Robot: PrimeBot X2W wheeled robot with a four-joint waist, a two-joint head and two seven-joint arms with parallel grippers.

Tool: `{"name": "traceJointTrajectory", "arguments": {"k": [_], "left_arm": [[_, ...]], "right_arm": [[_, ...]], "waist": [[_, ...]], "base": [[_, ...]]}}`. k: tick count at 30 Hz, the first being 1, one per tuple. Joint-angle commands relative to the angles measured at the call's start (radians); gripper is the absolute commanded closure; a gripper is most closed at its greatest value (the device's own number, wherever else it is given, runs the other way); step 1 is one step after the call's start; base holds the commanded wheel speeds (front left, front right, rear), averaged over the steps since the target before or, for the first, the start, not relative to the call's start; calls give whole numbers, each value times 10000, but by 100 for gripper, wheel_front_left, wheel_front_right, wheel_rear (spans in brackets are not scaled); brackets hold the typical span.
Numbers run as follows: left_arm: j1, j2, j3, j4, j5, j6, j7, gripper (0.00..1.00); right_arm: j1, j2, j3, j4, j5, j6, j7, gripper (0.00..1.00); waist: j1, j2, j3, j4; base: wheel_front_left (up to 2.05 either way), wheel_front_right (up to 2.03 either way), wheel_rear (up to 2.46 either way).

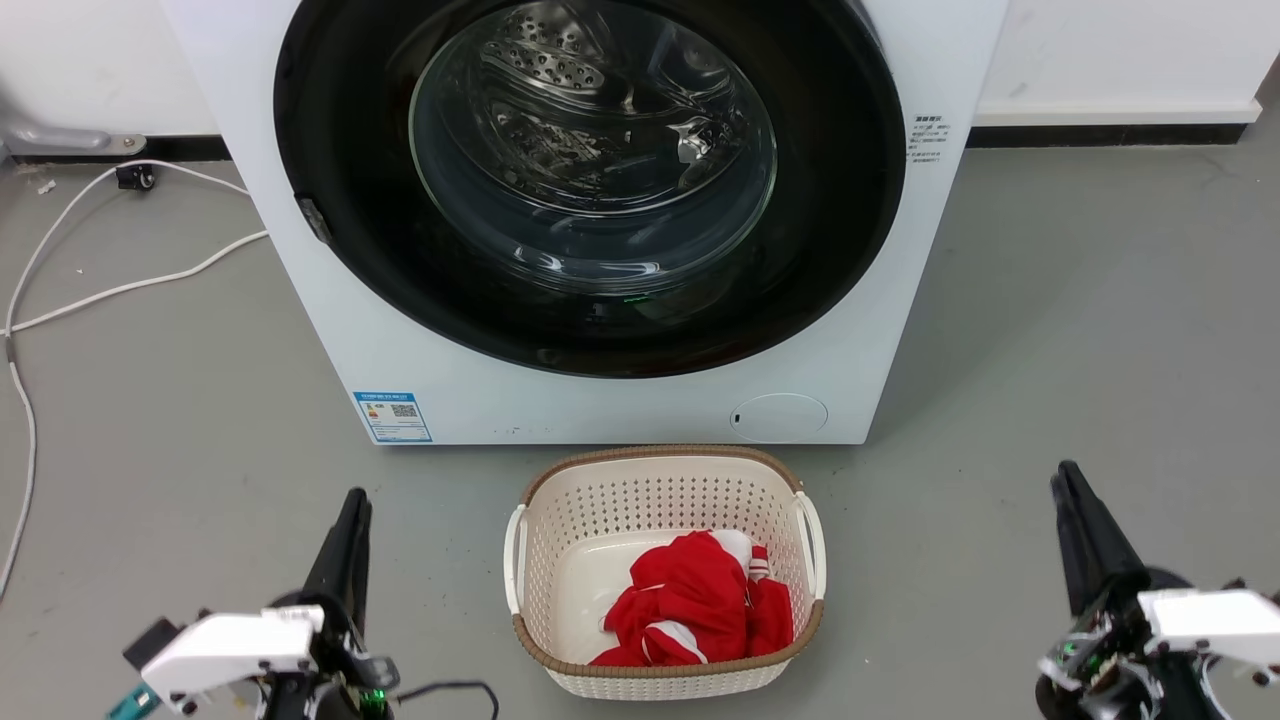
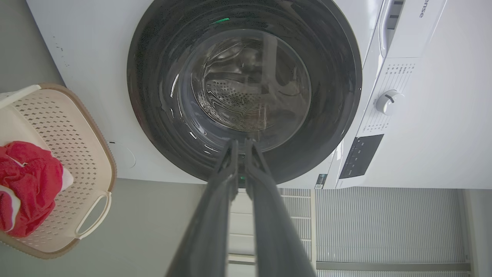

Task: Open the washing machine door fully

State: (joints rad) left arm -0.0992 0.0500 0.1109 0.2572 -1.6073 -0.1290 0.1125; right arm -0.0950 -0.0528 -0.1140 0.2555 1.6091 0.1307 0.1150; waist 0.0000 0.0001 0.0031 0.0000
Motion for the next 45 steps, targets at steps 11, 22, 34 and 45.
{"name": "traceJointTrajectory", "arguments": {"k": [11,22,34,45], "left_arm": [[22,-8,-315,-374,231,-3,-526,0],[-52,-5,-292,-1114,2250,-6,-978,0],[13,-2,-527,-1992,5498,-10,-1462,0],[141,24,-886,-2171,8354,208,-1951,0]], "right_arm": [[211,5,77,-401,-369,0,-525,0],[267,5,231,-1056,-2836,0,-983,0],[301,-54,514,-1758,-6395,0,-1467,0],[526,8,660,-1921,-9215,0,-1965,0]], "waist": [[1,-1,19,1],[1,-1,48,-14],[1,-1,75,-40],[1,-1,76,-59]], "base": [[0,0,0],[0,0,0],[0,0,0],[0,0,0]]}}
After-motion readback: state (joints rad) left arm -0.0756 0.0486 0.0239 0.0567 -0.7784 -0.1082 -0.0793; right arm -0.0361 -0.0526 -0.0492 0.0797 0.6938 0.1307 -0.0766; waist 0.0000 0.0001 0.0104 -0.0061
